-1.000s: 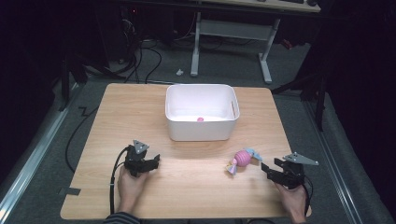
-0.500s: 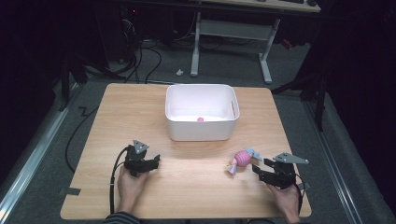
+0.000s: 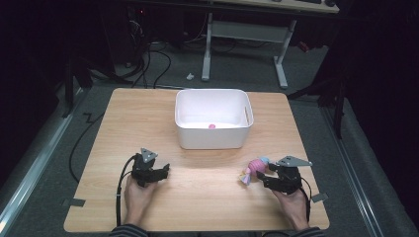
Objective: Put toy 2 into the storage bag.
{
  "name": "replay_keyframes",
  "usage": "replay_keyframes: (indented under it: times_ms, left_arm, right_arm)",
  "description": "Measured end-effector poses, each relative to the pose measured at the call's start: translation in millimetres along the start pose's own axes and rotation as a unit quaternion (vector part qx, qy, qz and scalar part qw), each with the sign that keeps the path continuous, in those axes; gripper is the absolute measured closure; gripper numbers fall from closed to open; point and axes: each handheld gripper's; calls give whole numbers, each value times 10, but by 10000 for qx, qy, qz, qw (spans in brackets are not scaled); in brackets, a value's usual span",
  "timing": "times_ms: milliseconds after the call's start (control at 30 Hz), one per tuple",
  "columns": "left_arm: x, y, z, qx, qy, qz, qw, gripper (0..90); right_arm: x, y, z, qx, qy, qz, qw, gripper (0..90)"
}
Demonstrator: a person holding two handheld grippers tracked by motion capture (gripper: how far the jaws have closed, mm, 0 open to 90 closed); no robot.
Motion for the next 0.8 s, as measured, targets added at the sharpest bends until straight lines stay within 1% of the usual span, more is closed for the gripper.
replay_keyframes:
  times_ms: [100,167,200,267,433,533,667,733,800]
  left_arm:
    - [-3,-1,0,7,-2,-13,10000,257]
    - [-9,-1,-1,14,-17,-45,10000,254]
    - [-13,-2,-3,17,-23,-56,10000,252]
    - [-14,-3,-4,21,-18,-66,10000,248]
    - [-16,-3,-3,19,-23,-70,10000,245]
    - [-15,-3,-3,22,-19,-73,10000,245]
    - [-10,-3,-3,19,5,-56,10000,242]
    - [-10,-2,-3,20,11,-58,10000,240]
    - [-11,-3,-3,23,8,-67,10000,239]
  right_arm:
    - [10,-38,-28,-1,10,0,10000,387]
    - [6,-65,-46,2,16,41,10000,384]
    - [8,-81,-54,-2,-6,8,10000,383]
    - [-2,-124,-80,0,20,66,10000,379]
    - [-16,-167,-144,22,-33,21,10000,373]
    - [-24,-167,-210,173,29,84,9998,364]
    - [-34,-160,-284,397,109,100,9991,361]
    - [-21,-150,-307,470,201,164,9986,361]
    - [-15,-151,-309,483,221,187,9984,366]
Point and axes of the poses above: each handheld gripper's, and its own axes: z roughly backward along the jaws, y roughly out of its underside, x roughly to its left, and after that the axes turned 8 degrees about -y, right-handed
